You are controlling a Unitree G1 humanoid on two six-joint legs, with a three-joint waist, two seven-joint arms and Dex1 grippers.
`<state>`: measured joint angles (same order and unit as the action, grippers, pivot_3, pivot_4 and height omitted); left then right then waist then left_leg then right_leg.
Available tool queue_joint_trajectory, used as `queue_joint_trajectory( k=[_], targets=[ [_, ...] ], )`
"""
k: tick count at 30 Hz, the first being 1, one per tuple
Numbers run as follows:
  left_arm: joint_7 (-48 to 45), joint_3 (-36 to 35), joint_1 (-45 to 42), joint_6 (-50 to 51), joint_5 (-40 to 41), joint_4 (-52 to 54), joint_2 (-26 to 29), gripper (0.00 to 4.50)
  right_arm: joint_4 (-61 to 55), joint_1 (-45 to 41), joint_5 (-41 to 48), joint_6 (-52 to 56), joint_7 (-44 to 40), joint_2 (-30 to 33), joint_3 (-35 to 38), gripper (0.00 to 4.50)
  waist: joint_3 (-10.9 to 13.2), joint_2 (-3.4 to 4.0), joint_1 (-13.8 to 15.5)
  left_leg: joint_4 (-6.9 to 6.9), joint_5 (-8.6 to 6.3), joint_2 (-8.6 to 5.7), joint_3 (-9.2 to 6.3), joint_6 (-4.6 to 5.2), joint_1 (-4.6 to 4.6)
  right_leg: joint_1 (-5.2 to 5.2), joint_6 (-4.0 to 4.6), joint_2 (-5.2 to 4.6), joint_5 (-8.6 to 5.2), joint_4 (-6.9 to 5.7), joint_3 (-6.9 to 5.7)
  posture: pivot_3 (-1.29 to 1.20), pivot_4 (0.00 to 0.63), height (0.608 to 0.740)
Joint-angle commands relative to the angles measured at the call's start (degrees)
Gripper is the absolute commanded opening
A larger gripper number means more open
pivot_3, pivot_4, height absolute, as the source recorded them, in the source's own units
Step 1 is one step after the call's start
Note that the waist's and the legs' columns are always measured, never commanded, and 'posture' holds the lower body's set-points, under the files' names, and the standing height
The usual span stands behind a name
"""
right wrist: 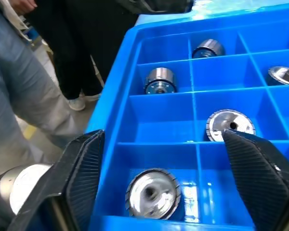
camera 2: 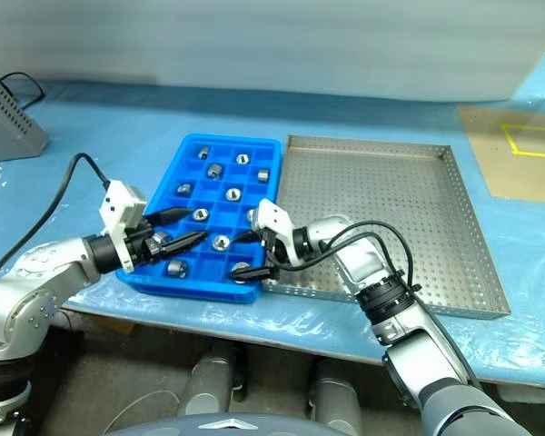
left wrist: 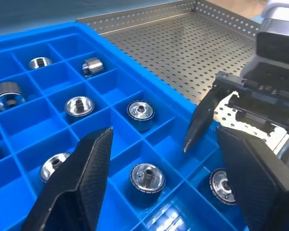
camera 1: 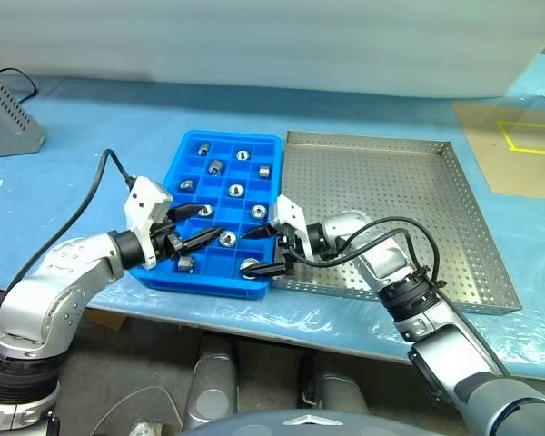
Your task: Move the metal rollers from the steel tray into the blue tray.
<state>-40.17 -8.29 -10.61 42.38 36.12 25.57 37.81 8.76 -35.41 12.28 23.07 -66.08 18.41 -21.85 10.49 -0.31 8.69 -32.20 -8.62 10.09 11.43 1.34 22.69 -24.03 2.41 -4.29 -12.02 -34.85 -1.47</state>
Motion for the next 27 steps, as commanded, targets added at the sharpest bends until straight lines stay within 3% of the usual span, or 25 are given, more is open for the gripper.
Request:
queue_joint_trajectory(
  k=[1,10,21,27],
  targets=[
    [-1.4,0.7,-2.4,-2.1,-0.5,-1.1,0.1,3.59,0.4,0.0,-0.1,-1.0,2.9,0.8,3.7,4.00,0.0,0.00,-0.1,0.00,0.00,0.00,0.00,0.00,0.00,0.00,0.00,0.00,0.00,0.00,0.00,0.18,0.150,0.740],
    [-1.2,5.7,-15.3,-9.1,-7.3,-16.6,-5.6,3.59,-1.1,-0.7,1.4,-0.9,16.2,-0.8,15.2,4.00,0.0,-0.01,-1.6,0.00,0.05,-0.02,0.03,-0.06,0.07,-0.07,0.35,0.02,0.21,-0.02,0.02,0.02,0.150,0.740],
    [-6.7,10.5,-24.3,-19.0,-13.2,-36.7,-13.3,3.59,-17.0,14.3,2.1,5.7,28.6,4.3,24.8,4.00,0.0,-0.02,-5.2,-0.03,0.12,-0.10,0.05,-0.16,0.33,-0.22,0.35,0.02,0.22,0.06,0.04,-0.19,0.150,0.740],
    [-7.9,10.6,-27.5,-20.5,-14.2,-41.5,-16.3,3.59,-19.4,17.1,2.1,6.8,33.4,4.2,27.1,4.00,0.0,-0.02,-7.4,-0.13,0.02,-0.08,0.05,0.01,0.27,-0.20,0.33,0.03,0.24,0.01,0.04,-0.22,0.150,0.740]
  ],
)
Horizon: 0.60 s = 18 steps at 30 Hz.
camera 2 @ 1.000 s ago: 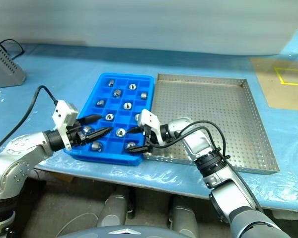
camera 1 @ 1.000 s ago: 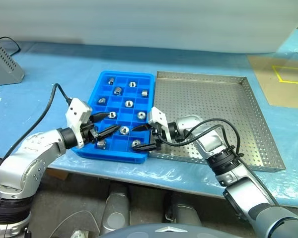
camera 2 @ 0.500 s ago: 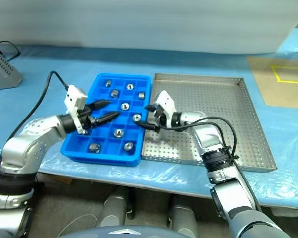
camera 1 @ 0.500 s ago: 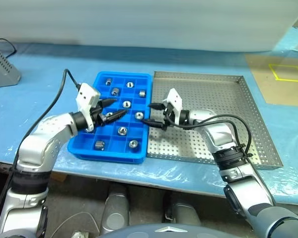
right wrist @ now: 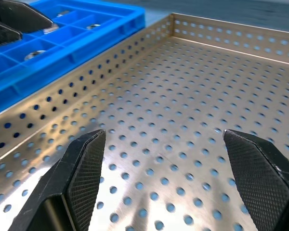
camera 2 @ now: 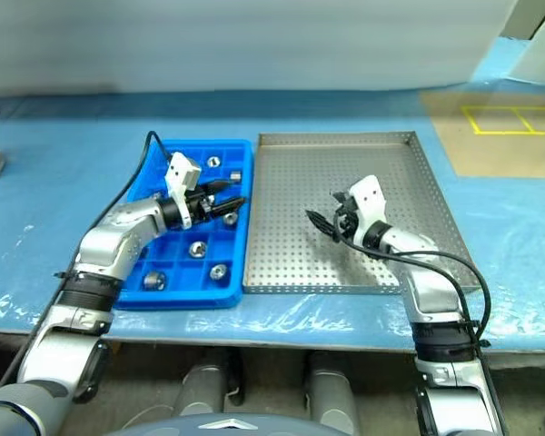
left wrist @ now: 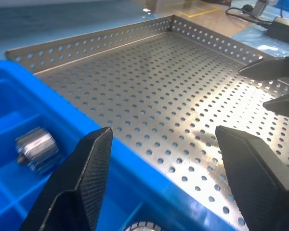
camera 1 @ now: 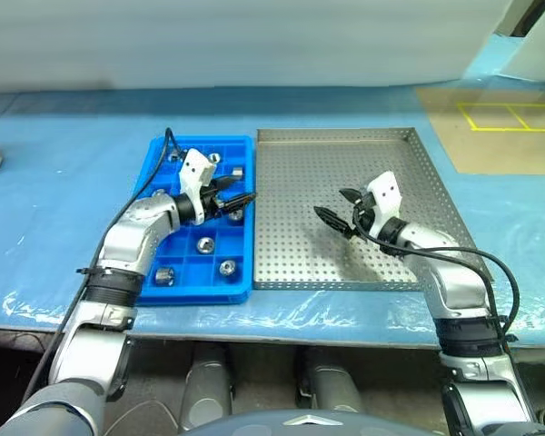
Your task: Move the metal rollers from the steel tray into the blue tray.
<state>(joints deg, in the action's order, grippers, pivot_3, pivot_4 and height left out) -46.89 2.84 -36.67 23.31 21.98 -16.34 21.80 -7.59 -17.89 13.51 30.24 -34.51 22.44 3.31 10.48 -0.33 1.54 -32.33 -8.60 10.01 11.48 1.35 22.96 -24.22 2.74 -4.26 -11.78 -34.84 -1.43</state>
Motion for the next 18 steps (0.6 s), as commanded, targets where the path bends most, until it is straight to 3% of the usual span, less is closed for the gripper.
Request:
queue_joint_trajectory(
  k=[1,18],
  targets=[
    [-1.3,-0.8,-2.0,-1.5,0.0,0.1,-0.7,3.59,-2.9,-0.7,1.0,-0.4,2.1,0.3,2.1,4.00,0.0,0.00,-0.5,0.00,0.00,-0.01,0.00,0.00,0.00,0.00,0.00,0.00,0.00,0.00,0.00,-0.23,0.150,0.740],
    [-3.4,-1.3,1.3,-0.7,-1.4,4.3,0.7,3.59,-0.6,-3.7,1.2,-1.4,1.2,1.2,0.4,4.00,0.0,0.00,-0.5,0.01,-0.05,-0.01,0.01,0.09,0.05,0.00,0.03,-0.01,0.00,0.04,-0.01,-0.18,0.150,0.740]
  ],
)
